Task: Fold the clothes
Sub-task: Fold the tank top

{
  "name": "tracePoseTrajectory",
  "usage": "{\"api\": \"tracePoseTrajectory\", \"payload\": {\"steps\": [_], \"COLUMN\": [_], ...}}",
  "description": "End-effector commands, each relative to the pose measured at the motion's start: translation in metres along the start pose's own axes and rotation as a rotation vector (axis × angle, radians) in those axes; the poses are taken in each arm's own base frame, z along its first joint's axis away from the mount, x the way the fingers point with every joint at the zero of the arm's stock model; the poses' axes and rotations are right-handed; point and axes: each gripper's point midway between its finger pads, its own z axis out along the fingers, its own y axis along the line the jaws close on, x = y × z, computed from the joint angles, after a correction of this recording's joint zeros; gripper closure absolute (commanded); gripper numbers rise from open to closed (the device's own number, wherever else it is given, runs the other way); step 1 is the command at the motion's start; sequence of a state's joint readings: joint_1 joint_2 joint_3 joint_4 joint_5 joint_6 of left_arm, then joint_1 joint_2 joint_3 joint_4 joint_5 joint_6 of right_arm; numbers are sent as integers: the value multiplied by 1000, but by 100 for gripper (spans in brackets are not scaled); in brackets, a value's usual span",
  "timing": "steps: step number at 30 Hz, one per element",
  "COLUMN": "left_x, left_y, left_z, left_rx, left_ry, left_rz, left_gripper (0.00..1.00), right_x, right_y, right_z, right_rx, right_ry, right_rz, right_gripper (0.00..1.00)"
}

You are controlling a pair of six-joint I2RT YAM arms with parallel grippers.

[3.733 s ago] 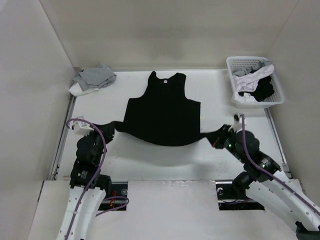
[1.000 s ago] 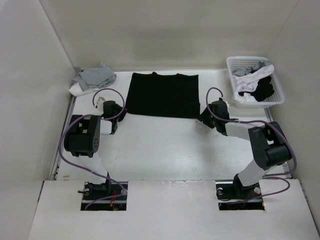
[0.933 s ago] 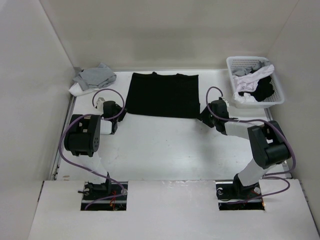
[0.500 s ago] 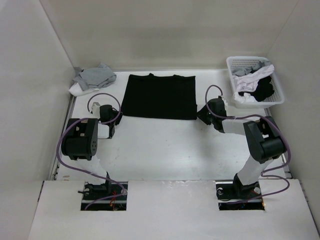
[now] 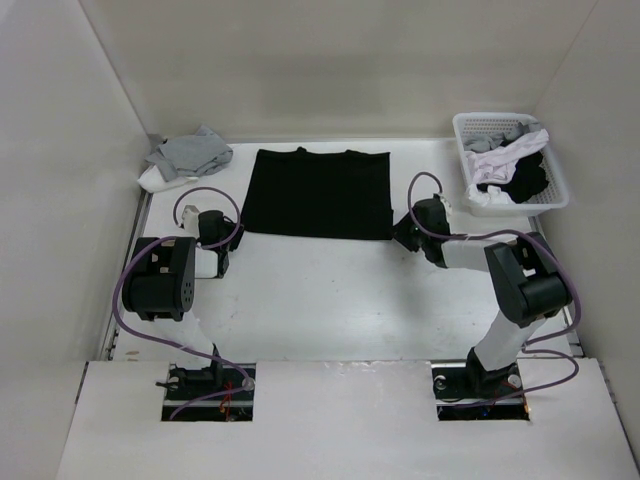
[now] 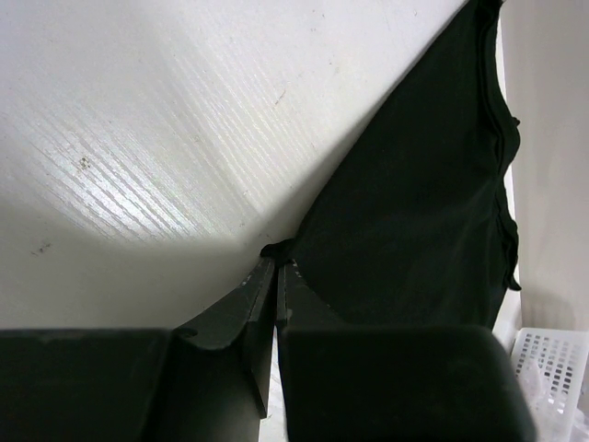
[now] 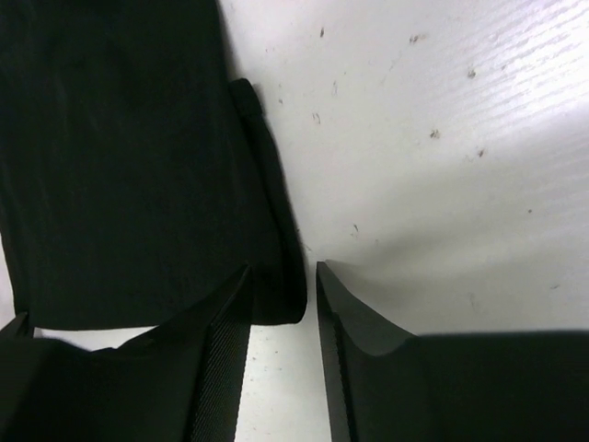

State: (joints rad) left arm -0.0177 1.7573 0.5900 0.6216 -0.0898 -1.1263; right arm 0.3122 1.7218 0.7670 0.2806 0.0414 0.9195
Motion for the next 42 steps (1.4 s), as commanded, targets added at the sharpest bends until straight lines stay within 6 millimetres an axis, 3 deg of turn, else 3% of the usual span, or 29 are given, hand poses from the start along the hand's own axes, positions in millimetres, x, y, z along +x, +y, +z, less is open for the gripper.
{"api": "tracePoseTrajectory", "payload": {"steps": [1, 5, 9, 11, 13, 17, 22, 26, 30, 33, 35, 38, 42], "left_x": [-1, 0, -4, -10, -17, -45, -84, -96, -95, -96, -91, -77, -52], "left_y": [8, 5, -2, -14, -31, -81, -133, -141, -134, -124, -115, -92, -68], "left_z": [-4, -5, -10, -21, -42, -120, -250, -333, -375, -386, -375, -331, -245], "left_rx": [-23, -16, 6, 42, 101, 247, 437, 510, 536, 522, 487, 391, 267], "left_ry": [-8, -7, -18, -32, -39, -103, -220, -273, -274, -284, -274, -236, -166], "left_rz": [4, 6, -1, -5, -11, 18, 105, 178, 201, 209, 219, 236, 241], "left_gripper": [100, 100, 100, 100, 100, 100, 100, 100, 100, 100, 100, 100, 100], "right_x": [14, 14, 7, -6, -15, -20, -19, -14, -3, 7, 16, 23, 10], "right_y": [-1, 0, 14, 28, 45, 61, 75, 75, 74, 79, 79, 76, 83], "right_z": [-4, -3, -5, -18, -44, -116, -243, -327, -370, -384, -379, -354, -296], "right_rx": [6, 3, -53, -106, -166, -220, -326, -421, -507, -551, -541, -450, -323], "right_ry": [40, 38, 19, -34, -80, -136, -223, -218, -142, -95, -93, -143, -212], "right_rz": [-17, -15, -13, -22, -61, -148, -234, -220, -180, -170, -202, -266, -341], "right_gripper": [65, 80, 97, 100, 100, 100, 99, 99, 99, 99, 99, 97, 98]}}
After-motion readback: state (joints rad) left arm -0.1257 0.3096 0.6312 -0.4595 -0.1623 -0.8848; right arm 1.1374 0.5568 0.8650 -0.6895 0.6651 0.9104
